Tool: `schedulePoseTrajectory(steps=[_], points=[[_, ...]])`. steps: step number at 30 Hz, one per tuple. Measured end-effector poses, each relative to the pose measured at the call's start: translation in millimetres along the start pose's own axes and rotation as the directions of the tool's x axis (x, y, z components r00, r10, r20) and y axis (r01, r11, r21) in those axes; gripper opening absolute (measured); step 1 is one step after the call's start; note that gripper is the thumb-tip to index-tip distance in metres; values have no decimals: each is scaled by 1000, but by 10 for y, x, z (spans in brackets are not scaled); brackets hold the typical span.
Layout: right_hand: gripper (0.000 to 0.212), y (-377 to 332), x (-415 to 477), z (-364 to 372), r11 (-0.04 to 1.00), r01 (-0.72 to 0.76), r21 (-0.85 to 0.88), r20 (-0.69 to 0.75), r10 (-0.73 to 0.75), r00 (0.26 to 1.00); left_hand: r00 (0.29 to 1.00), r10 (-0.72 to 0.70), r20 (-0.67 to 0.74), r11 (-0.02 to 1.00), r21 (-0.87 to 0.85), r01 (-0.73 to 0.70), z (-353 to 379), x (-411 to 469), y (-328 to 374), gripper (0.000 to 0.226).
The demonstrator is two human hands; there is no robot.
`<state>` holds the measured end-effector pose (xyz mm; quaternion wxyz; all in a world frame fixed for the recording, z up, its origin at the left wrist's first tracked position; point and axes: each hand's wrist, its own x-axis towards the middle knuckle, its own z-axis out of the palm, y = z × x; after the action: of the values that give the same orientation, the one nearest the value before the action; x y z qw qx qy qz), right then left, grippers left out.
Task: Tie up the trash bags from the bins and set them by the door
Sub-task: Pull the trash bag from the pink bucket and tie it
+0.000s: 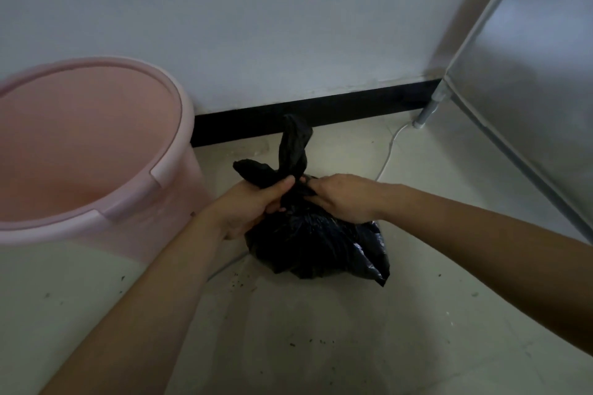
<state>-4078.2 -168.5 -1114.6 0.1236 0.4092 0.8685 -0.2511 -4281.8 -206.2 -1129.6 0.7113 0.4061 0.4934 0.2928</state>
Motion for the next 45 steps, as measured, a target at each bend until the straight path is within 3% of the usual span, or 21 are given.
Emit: schedulePoseTrajectory(steps=[2,4,7,10,12,13,16,18,22,24,31,33,38,42,45], points=[[32,-18,13,-51,990,9,140,0,-10,1000,1000,-15,-27,996,-83,12,-57,-7,-49,59],[30,-13,-15,-113,939,-47,341,48,32,998,1000,-13,-4,982,-188,13,-106,-37,-80,51],[40,19,-75,-184,712,-167,682,189,49,981,999,-10,42,962,-270,21,-88,-87,-45,38],[56,20,-44,-222,472,-178,864,124,143,982,992,-26,120,968,-246,55,-44,-107,10,42],[73,-25,15,-273,350,-143,926,77,196,978,981,-38,190,976,-206,78,-19,-96,46,50],[71,-67,37,-301,301,-110,947,47,209,977,974,-39,221,980,-180,81,-2,-97,64,49],[43,-164,84,-344,178,1,984,-63,342,938,970,-42,240,991,-115,71,31,-65,53,52],[35,-161,89,-348,116,28,993,-72,396,916,977,-54,208,987,-135,84,31,-47,8,61],[34,-120,22,-317,-98,71,993,-22,431,902,991,36,129,882,-471,29,-34,-56,-84,54],[29,-96,6,-280,-175,100,979,-6,471,882,993,53,107,835,-550,15,-50,-60,-93,54],[19,-112,-139,-290,-238,148,960,-38,411,911,994,-42,96,883,-462,82,-36,-17,-139,60],[21,-115,-177,-298,-205,130,970,-49,358,932,994,-35,107,918,-389,74,-31,-37,-128,48],[17,-25,-266,-291,-183,-31,983,41,50,998,999,5,37,894,-447,12,-22,13,-112,39],[49,59,-335,-254,-149,-176,973,164,-93,982,995,53,-79,887,-455,-83,-33,78,-83,19],[49,142,-368,-213,-69,-229,971,223,-90,971,977,71,-203,868,-471,-161,17,75,-63,45]])
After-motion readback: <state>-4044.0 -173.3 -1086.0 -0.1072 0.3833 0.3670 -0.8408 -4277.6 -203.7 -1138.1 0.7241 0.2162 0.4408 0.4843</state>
